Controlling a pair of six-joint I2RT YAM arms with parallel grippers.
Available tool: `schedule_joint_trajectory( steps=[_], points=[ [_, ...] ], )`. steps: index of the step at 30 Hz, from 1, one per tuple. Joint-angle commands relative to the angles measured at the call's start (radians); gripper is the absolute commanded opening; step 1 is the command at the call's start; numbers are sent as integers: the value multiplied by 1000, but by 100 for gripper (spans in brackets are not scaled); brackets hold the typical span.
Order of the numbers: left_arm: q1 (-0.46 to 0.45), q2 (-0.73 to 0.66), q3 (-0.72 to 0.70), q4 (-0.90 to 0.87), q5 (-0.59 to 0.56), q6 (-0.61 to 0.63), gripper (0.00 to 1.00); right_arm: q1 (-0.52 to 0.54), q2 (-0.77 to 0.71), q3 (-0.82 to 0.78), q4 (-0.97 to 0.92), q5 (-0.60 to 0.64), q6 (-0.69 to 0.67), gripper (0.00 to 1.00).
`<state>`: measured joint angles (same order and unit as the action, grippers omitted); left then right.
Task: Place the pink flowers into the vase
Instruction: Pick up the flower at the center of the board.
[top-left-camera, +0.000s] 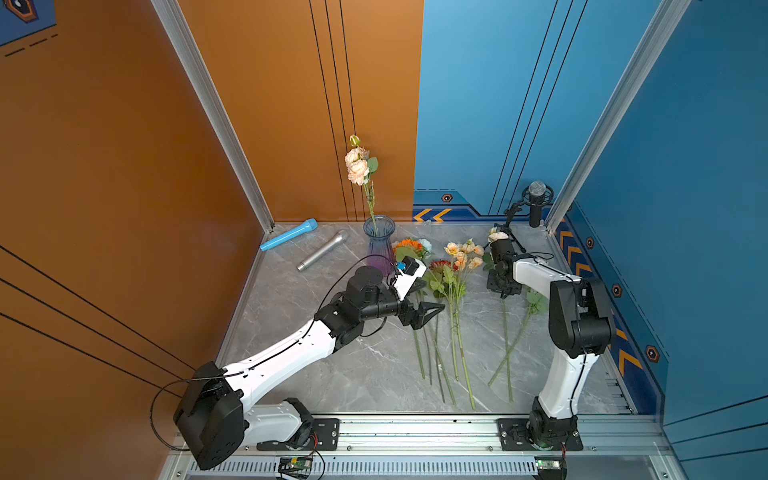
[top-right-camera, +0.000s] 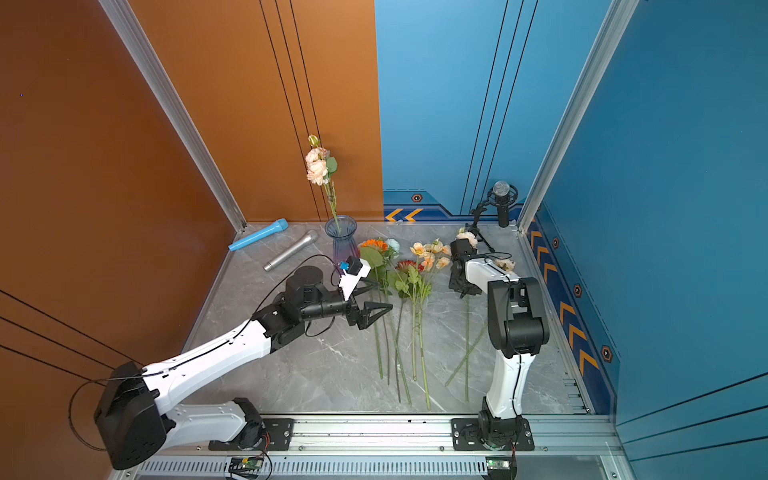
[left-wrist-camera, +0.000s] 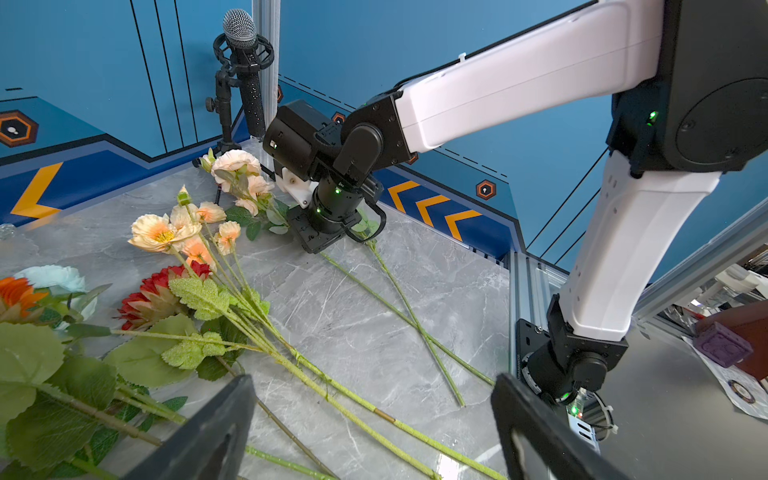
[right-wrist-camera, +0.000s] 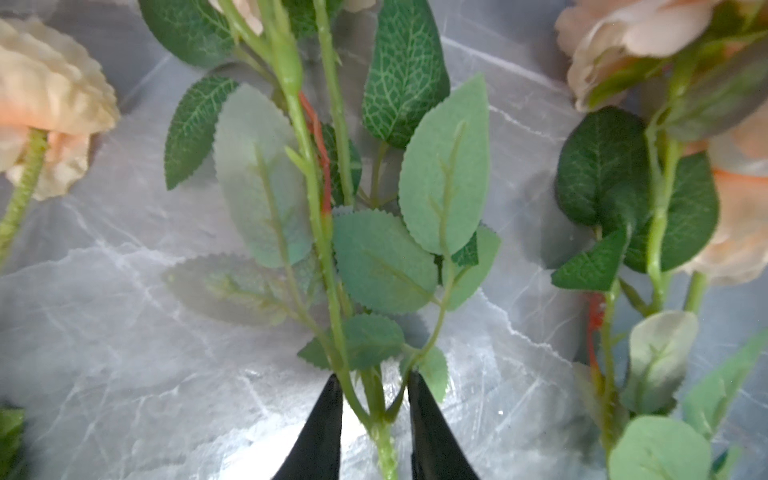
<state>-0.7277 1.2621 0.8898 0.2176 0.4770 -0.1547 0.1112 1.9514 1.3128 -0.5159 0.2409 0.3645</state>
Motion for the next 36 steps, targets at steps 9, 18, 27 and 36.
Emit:
schedule_joint_trajectory(
  steps=[9, 18, 27, 36],
  points=[
    [-12, -83, -39, 4, 0, 12, 92, 3, 38, 55, -29, 10, -14, 0],
    [-10, -84, -48, 4, -17, 14, 92, 84, -111, 25, -33, 40, -101, 0],
    [13, -16, -4, 3, -72, 23, 92, 160, -348, -7, 0, 29, -176, 0],
    [64, 108, 123, 15, 56, 29, 92, 152, -625, -176, 292, -177, -276, 0]
  ],
)
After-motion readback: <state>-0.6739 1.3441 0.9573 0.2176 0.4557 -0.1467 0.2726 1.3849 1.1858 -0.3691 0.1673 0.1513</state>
